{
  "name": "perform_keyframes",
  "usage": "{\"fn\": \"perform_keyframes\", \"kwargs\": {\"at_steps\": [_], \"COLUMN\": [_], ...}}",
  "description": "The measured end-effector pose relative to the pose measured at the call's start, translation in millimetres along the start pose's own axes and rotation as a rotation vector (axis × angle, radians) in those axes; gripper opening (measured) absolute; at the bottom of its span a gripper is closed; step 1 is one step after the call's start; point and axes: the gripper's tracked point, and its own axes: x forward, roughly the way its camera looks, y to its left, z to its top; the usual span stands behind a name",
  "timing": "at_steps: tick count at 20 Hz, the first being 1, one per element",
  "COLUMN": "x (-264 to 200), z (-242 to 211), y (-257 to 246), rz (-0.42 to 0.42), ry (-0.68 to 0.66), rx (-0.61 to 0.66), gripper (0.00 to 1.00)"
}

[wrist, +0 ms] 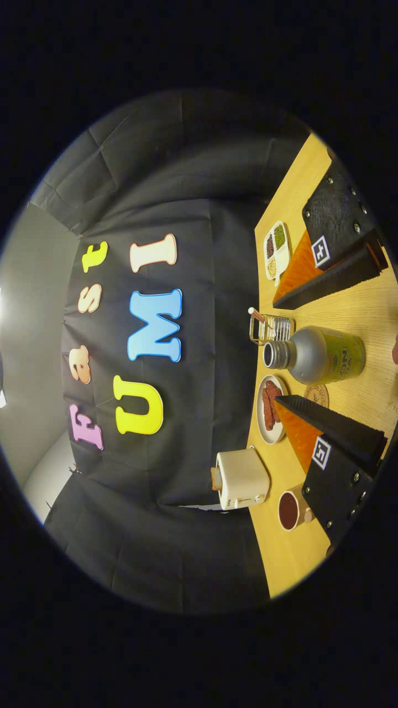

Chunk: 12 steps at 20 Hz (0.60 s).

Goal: Take the bottle from table, then pour the juice into the cup, finally place the bottle on the coaster

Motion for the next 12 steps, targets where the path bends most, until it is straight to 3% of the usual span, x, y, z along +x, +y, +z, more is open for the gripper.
{"fn": "perform_keyframes", "kwargs": {"at_steps": [2,12], "x": [7.9,43.5], "z": [-16.2,-53.4], "y": [-4.9,3.0], "rz": [-0.035,-0.046], "ry": [0.023,0.030], "rx": [-0.007,0.023], "gripper": [0.95,0.95]}}
